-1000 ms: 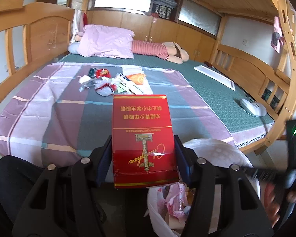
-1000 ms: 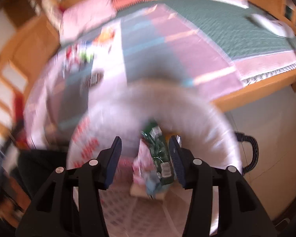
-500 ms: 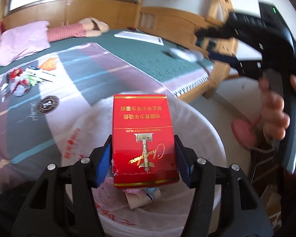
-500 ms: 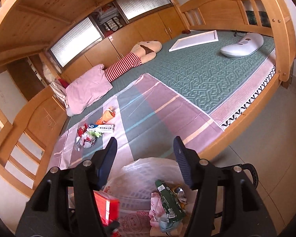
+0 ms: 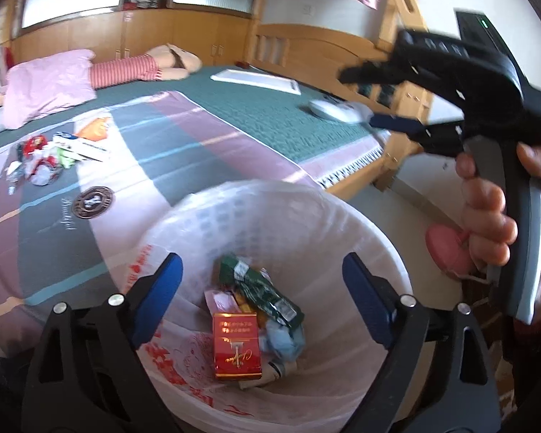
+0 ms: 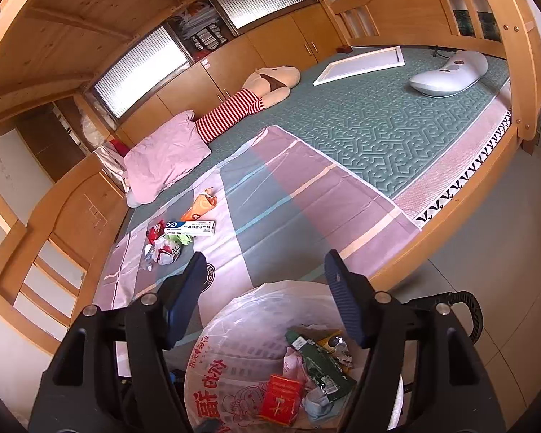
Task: Collect trash
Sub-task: 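Move both grippers back over the sheet toward the remaining trash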
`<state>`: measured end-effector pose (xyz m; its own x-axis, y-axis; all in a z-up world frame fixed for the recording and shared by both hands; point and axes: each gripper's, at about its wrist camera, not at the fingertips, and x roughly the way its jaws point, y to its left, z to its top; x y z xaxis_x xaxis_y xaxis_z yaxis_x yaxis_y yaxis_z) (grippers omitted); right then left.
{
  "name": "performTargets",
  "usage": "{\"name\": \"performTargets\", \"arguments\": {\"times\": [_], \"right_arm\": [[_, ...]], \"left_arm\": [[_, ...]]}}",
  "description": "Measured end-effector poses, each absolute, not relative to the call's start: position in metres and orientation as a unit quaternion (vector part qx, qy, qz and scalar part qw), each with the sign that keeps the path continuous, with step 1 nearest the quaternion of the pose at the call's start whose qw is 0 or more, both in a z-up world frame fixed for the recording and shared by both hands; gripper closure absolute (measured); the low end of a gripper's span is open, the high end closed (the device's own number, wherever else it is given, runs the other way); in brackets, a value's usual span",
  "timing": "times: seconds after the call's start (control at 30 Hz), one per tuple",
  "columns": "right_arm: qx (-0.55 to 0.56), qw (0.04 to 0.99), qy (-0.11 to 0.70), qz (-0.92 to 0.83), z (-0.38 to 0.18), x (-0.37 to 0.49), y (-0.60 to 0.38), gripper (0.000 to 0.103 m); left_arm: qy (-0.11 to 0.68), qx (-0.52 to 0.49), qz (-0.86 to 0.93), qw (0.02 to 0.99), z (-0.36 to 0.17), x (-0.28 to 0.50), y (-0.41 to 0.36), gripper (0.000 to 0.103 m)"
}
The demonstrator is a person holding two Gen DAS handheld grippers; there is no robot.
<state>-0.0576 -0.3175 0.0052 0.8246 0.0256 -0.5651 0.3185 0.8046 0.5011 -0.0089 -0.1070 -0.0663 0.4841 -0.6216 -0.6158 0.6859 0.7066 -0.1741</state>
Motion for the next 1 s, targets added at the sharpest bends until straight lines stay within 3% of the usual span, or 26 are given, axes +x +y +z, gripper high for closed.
{"name": "performTargets", "arguments": {"times": [0.23, 1.0], "right_arm": [[0.31, 0.9, 0.297, -0.073, -0.002, -0.053, -0.315, 0.029], [0.293, 0.896, 0.329, -0.05, -0.012, -0.037, -0.292, 0.026]], "left_arm": [[0.296, 0.006, -0.279, 0.914, -0.053, 0.004, -0.079, 0.007], [0.326, -0.028, -0.191, 0.925, -0.061, 0.025, -0.053, 0.006]]}}
